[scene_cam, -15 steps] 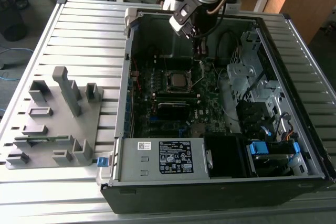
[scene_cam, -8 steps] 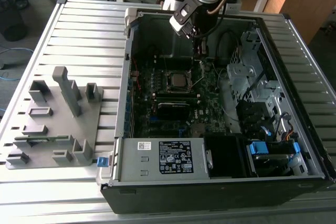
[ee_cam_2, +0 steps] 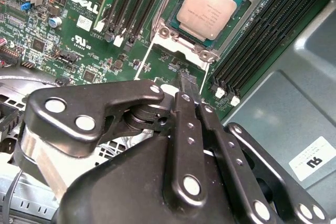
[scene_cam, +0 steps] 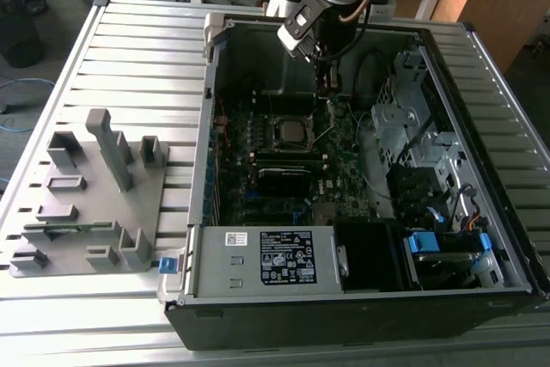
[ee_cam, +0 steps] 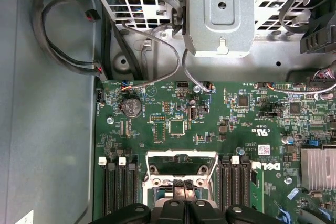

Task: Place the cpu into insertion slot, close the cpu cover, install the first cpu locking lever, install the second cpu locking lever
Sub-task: 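Close the cpu cover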

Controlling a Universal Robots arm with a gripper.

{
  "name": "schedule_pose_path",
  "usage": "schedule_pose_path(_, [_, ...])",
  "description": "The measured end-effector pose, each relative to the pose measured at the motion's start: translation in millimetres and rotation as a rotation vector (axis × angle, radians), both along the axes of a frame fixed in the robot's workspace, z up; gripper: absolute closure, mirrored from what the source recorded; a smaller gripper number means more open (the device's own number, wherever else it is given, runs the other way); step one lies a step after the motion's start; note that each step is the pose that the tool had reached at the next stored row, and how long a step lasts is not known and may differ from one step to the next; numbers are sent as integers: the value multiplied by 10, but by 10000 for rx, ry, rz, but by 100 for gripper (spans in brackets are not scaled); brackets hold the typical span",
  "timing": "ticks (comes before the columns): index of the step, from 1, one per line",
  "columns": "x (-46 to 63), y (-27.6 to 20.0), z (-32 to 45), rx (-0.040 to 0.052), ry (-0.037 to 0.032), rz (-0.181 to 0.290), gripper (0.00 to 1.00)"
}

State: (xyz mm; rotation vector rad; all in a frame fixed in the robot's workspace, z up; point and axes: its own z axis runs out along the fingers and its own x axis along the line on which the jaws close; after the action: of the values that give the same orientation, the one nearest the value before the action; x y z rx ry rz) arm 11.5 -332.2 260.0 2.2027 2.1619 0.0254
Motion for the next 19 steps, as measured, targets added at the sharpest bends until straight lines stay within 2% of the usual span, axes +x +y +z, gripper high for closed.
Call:
schedule_pose_path(8, [22,0,1,-2,0,0,90])
schedule_pose_path(19, [167,0,-6,0,0,0,90])
